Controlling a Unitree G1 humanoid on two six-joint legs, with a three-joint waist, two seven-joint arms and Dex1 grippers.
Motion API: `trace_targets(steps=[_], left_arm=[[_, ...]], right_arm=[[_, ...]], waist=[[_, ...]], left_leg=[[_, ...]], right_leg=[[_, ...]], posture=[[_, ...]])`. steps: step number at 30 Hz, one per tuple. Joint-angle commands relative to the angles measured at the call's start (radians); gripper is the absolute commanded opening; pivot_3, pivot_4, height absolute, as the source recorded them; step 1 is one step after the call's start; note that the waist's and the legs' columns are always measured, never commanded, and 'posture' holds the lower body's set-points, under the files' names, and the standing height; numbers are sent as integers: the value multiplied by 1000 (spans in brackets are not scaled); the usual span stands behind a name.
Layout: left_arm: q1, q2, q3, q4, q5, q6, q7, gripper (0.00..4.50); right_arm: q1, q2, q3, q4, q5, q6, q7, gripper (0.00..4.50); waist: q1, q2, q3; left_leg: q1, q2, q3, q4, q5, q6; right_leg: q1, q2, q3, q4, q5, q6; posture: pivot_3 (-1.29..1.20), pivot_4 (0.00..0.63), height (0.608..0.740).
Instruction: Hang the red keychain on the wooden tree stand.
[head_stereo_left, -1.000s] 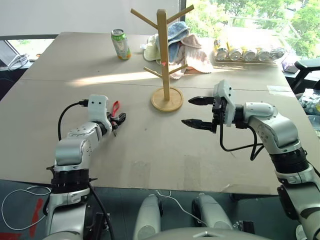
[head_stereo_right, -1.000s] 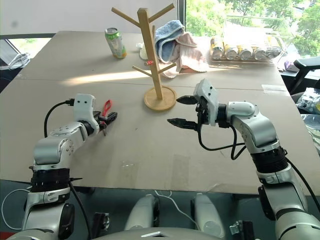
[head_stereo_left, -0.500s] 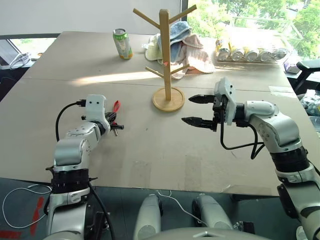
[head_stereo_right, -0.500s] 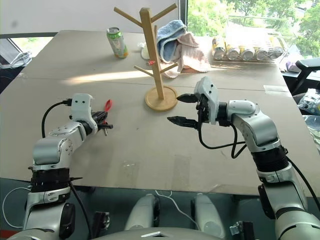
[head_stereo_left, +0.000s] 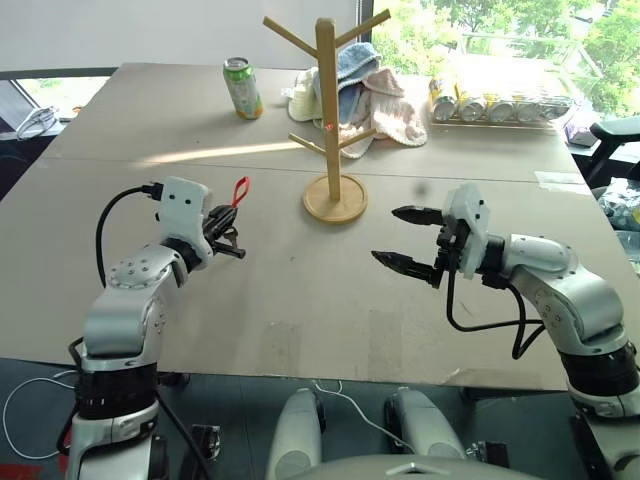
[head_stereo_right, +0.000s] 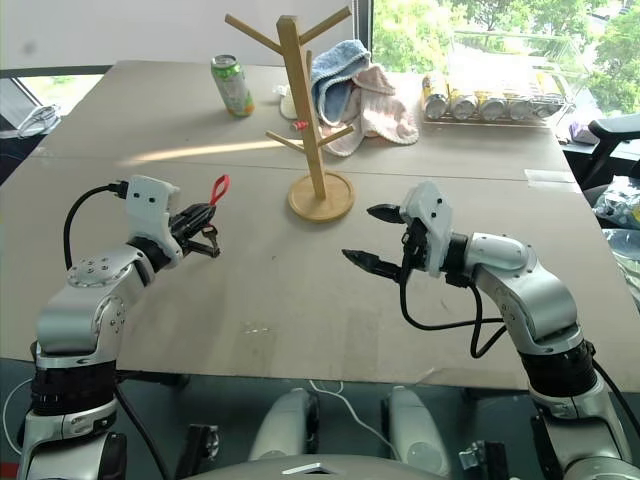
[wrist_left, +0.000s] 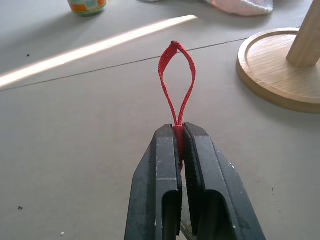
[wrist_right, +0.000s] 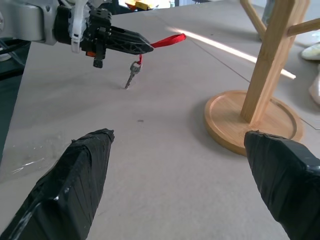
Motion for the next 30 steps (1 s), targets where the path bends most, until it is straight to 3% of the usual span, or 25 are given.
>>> trace_targets(steps=[1, 4, 10, 30], left_arm=[[91, -43, 16, -133, 47, -154, 32, 42], [169, -105, -31, -164, 148, -399, 69, 42], [258, -182, -87, -135, 256, -641, 106, 42], [41, -140, -163, -12, 296, -851, 19, 42]], right_arm=[[46, 13, -40, -133, 2, 2, -94, 4500], [80, 23, -64, -183, 6, 8, -159, 4500], [102, 5, -99, -195, 3, -4, -196, 4500], [55, -106, -182, -195, 130, 38, -162, 4500]], waist=[[0, 0, 0], [2, 0, 0], [7, -1, -1], [2, -1, 0]], left_leg=[[0, 0, 0, 0, 0, 0], [0, 0, 1, 0, 0, 0], [1, 0, 1, 2, 0, 0], [1, 0, 1, 1, 0, 0]], right_leg=[[0, 0, 0, -1, 0, 0], [0, -1, 0, 0, 0, 0], [1, -1, 1, -1, 0, 0], [1, 0, 1, 0, 0, 1]], posture=[[0, 150, 733], [0, 150, 733], [0, 150, 733], [0, 150, 733]])
